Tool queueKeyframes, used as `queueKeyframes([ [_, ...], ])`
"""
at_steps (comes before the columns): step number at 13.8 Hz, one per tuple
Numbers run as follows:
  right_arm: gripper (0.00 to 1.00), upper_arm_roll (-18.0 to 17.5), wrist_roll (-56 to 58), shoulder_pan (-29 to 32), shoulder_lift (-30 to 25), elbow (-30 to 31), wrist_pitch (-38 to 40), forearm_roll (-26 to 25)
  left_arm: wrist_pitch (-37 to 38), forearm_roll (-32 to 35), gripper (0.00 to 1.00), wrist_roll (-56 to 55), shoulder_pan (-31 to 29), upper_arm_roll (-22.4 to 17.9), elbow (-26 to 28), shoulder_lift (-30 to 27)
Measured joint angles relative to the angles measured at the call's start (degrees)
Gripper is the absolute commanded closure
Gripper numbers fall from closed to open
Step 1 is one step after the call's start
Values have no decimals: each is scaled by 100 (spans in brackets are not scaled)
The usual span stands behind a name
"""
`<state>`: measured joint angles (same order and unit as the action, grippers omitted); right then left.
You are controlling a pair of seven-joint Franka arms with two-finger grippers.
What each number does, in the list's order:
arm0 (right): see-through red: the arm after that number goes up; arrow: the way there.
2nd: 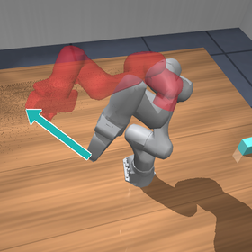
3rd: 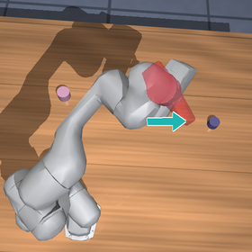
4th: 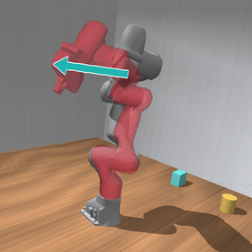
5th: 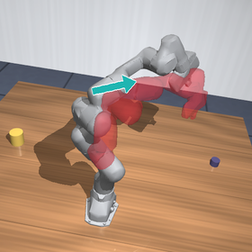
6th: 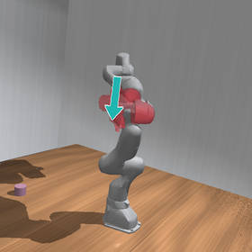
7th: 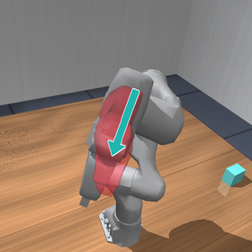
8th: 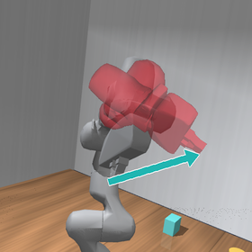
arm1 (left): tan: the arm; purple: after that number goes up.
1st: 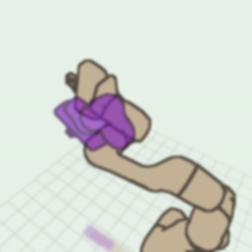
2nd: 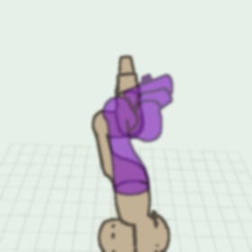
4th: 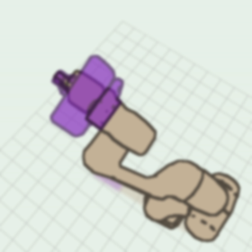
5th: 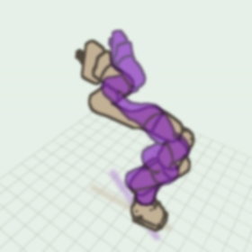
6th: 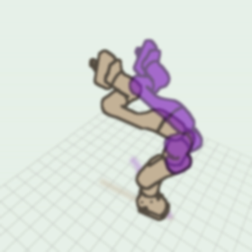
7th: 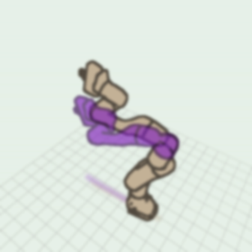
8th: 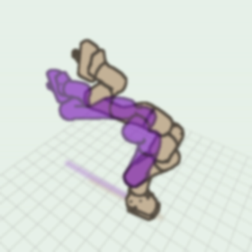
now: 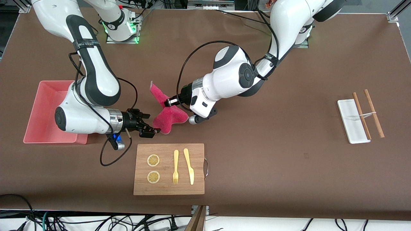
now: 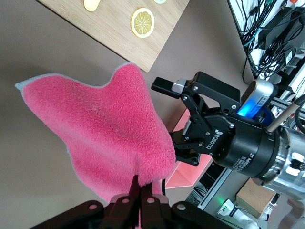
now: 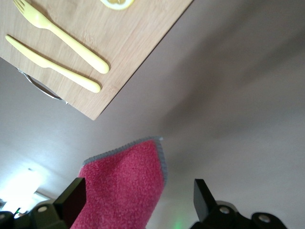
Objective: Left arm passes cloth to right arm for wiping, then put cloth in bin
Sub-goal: 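Grasp the cloth with the right gripper and release the left gripper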
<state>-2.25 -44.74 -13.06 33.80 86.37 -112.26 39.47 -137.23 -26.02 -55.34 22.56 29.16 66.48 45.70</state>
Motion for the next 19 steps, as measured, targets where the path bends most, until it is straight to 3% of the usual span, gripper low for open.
queueKeyframes([
  [1, 1, 0, -2, 0, 4, 70, -29, 117, 0, 0, 100, 0, 0, 0, 0, 3],
  [2, 12, 0, -2, -2, 7, 135, -51, 192, 0, 0, 100, 0, 0, 0, 0, 5],
  [5, 66, 0, -6, -27, 10, 271, -91, 445, 0, 0, 100, 0, -1, 0, 0, 14],
  [8, 98, 0, -18, -44, 15, 315, -93, 577, 0, 0, 100, 0, -4, 0, 0, 25],
  [15, 100, 0, -208, -111, 15, 321, -93, 596, 0, 0, 100, 1, -9, -6, -8, 28],
  [16, 100, 0, -208, -111, 15, 321, -93, 596, 0, 0, 59, 1, -9, -6, -9, 28],
  [17, 100, 0, -208, -112, 15, 320, -93, 596, 0, 0, 1, 1, -9, -6, -11, 28],
  [19, 100, 2, -195, -112, 15, 321, -93, 595, 0, 17, 0, 19, -17, -24, -19, 28],
])
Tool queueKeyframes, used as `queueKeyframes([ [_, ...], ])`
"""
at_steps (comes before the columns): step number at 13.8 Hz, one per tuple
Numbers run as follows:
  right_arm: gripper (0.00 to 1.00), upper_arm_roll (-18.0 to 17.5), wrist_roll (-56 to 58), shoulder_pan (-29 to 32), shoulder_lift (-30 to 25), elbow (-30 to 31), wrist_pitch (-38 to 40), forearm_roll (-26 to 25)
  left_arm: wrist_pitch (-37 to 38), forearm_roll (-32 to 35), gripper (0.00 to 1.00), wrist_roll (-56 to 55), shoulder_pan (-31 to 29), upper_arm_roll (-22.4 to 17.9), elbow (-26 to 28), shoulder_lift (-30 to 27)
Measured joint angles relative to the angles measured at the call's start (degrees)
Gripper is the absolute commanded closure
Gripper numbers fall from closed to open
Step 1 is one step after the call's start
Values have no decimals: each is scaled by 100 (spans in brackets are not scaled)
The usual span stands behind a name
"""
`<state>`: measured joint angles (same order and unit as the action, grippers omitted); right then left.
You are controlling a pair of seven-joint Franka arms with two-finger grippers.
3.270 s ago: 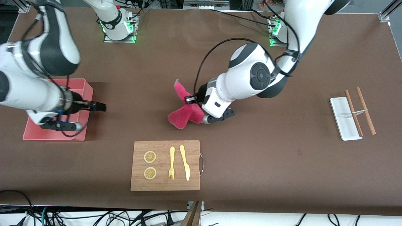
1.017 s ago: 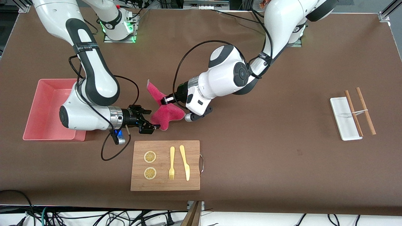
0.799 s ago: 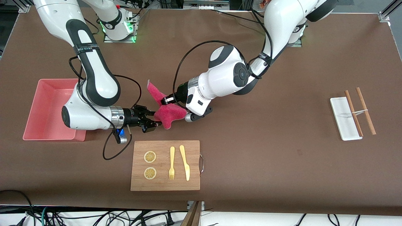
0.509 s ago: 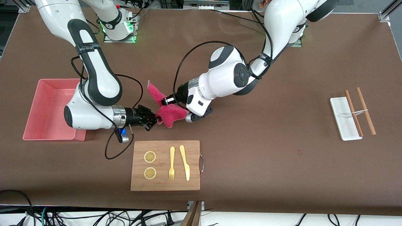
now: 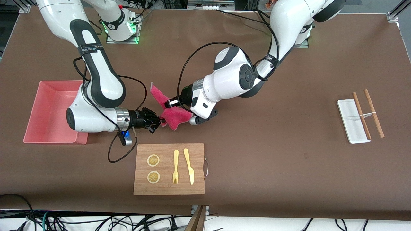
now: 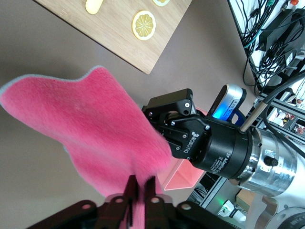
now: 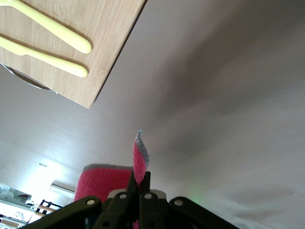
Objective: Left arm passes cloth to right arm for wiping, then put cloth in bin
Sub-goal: 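Grasp the cloth with the right gripper and release the left gripper, then move the cloth with the right gripper while the left gripper withdraws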
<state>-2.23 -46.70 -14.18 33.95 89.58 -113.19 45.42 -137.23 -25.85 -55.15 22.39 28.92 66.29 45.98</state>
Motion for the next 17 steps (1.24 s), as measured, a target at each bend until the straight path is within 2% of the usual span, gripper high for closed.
queueKeyframes([
  [4, 100, 1, 40, -8, 9, 2, 8, -112, 228, 242, 0, 16, -412, -68, -22, -49],
  [6, 100, -2, 46, -66, 26, 7, 15, -223, 898, 706, 0, 141, -1089, -92, -13, -176],
  [9, 100, -10, 46, -342, 83, 19, 19, -659, 2360, 1312, 0, 1205, -2272, -75, -11, -495],
  [13, 100, -16, 46, -800, 168, 31, 14, -2010, 4476, 1425, 0, 1455, -2999, -66, 97, -1233],
  [15, 100, 10, 138, -829, 179, 40, 58, -2638, 5156, 1610, 0, 1770, -3418, -56, 368, -1756],
  [17, 100, 102, 520, -689, 185, 45, 261, -3055, 5599, 1921, 0, 2310, -3863, -55, 695, -2308],
])
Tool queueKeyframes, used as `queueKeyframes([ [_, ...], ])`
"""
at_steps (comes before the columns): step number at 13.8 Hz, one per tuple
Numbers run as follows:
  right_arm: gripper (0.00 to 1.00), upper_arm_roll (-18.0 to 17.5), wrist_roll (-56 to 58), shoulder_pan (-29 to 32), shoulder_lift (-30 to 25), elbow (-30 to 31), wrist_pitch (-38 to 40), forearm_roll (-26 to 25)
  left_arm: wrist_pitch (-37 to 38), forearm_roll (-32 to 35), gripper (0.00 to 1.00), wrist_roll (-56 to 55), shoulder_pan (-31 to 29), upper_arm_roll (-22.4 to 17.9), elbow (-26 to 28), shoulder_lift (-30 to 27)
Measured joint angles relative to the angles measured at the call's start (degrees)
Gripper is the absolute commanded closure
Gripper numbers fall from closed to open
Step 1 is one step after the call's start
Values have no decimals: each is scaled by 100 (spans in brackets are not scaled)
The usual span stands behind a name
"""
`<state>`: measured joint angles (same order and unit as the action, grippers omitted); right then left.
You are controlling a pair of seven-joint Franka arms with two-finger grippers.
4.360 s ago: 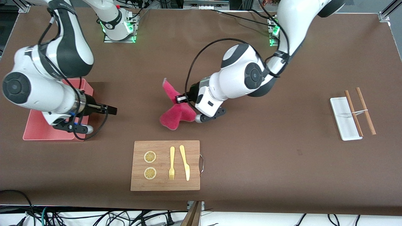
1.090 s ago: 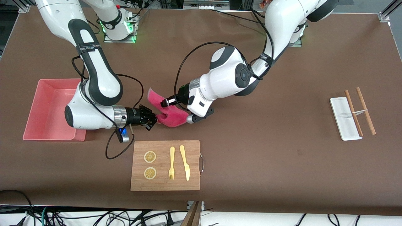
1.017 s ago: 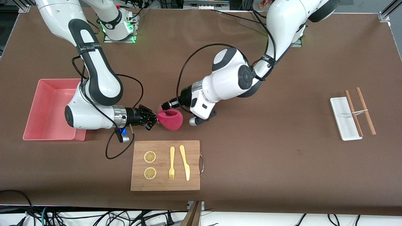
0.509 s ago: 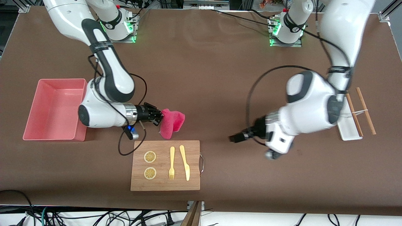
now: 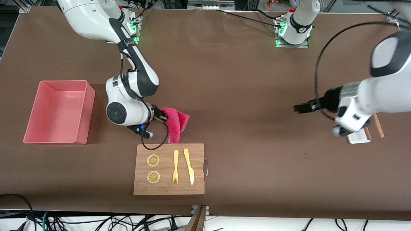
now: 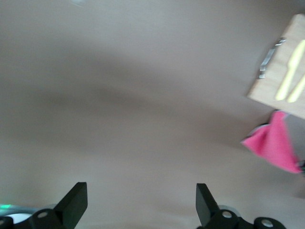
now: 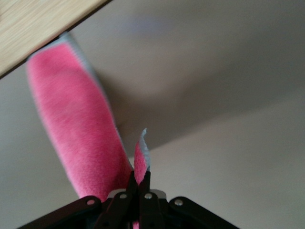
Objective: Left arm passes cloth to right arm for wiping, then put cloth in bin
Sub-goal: 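Move the cloth with the right gripper while the left gripper withdraws, then wipe the table beside the wooden board with the held cloth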
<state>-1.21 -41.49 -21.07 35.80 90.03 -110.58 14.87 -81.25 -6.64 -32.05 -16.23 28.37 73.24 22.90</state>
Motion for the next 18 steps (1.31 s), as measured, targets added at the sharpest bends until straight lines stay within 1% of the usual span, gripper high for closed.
queueKeyframes([
  [1, 100, 28, 251, 166, 13, 6, 127, -170, 134, 45, 0, 286, -227, 1, 228, -303],
  [3, 100, 54, 834, 580, 80, 11, 277, -518, 162, 65, 0, 838, -614, 2, 878, -972],
  [5, 100, 58, 1346, 959, 146, 13, 340, -875, 106, 173, 0, 1187, -847, 0, 1548, -1582],
  [6, 100, 58, 1592, 1104, 157, 12, 401, -1056, 56, 248, 0, 1290, -903, 1, 1777, -1776],
  [8, 100, 60, 2048, 1348, 156, 11, 474, -1418, -39, 290, 0, 1366, -997, 0, 2019, -1949],
  [10, 100, 61, 2478, 1590, 144, -8, 556, -1771, -128, 296, 0, 1487, -1109, -3, 2135, -1954],
  [13, 100, 70, 2944, 1773, 69, -103, 803, -2701, -258, 297, 0, 1702, -1213, -78, 2276, -1954],
  [14, 100, 75, 3034, 1781, 39, -149, 837, -2890, -258, 297, 0, 1751, -1023, -314, 2279, -1961],
  [15, 100, 72, 3072, 1772, 19, -191, 862, -3004, -258, 298, 0, 1772, -490, -881, 2279, -1986],
  [16, 100, 56, 3081, 1740, 6, -212, 869, -3105, -252, 300, 0, 1782, 176, -1570, 2280, -2029],
  [17, 100, 40, 3078, 1650, -1, -223, 869, -3184, -241, 302, 0, 1788, 720, -2113, 2281, -2084],
  [18, 100, 33, 2979, 1488, -4, -240, 869, -3224, -234, 303, 0, 1792, 1077, -2454, 2282, -2158],
])
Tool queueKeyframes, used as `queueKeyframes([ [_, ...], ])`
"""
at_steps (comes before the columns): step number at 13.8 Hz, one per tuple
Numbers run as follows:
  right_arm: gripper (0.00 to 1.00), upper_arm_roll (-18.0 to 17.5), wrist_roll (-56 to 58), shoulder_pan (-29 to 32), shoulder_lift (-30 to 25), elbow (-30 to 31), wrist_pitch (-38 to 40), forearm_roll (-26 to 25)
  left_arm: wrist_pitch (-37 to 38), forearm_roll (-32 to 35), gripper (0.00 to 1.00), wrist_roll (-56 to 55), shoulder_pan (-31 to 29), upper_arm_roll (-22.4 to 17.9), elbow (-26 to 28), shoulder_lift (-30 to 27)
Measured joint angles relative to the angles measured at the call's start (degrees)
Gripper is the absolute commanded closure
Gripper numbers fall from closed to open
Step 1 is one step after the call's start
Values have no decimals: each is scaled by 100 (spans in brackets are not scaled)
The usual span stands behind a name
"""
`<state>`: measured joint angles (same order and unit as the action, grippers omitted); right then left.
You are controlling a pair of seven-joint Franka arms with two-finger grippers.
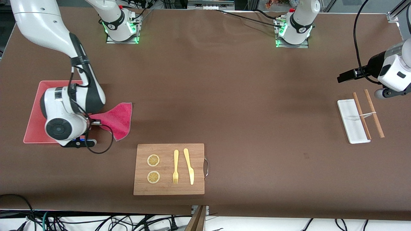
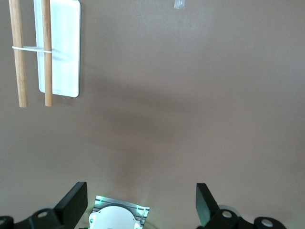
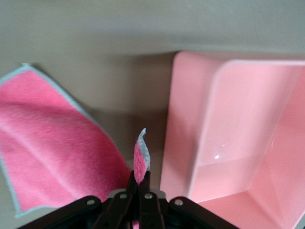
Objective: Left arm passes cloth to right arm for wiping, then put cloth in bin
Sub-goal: 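Wipe the table beside the wooden board with the held cloth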
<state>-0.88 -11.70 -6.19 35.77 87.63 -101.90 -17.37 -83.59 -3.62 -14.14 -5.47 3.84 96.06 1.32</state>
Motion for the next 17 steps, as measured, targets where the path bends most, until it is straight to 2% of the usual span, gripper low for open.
queueKeyframes([
  [2, 100, -19, -638, -453, 2, -10, 0, -13, 7, 0, 0, 13, 771, -725, -2, -145],
  [4, 100, -43, -1428, -869, 45, -8, -28, -10, -6, 1, 0, 142, 1238, -1164, -33, -218],
  [6, 100, -62, -2121, -1191, 127, -6, -258, 220, -29, 1, 0, 244, 1305, -1208, -87, -226],
  [9, 100, -66, -2859, -1534, 226, -4, -733, 1079, -41, 1, 0, 299, 1334, -1207, -100, -225],
  [13, 100, -81, -3884, -2077, 304, -12, -1391, 1729, -146, 1, 0, 654, 1334, -1222, -100, -224],
  [17, 100, -80, -4433, -2331, 297, -370, -1561, 2967, -206, 1, 0, 959, 1311, -1292, -131, -123],
])
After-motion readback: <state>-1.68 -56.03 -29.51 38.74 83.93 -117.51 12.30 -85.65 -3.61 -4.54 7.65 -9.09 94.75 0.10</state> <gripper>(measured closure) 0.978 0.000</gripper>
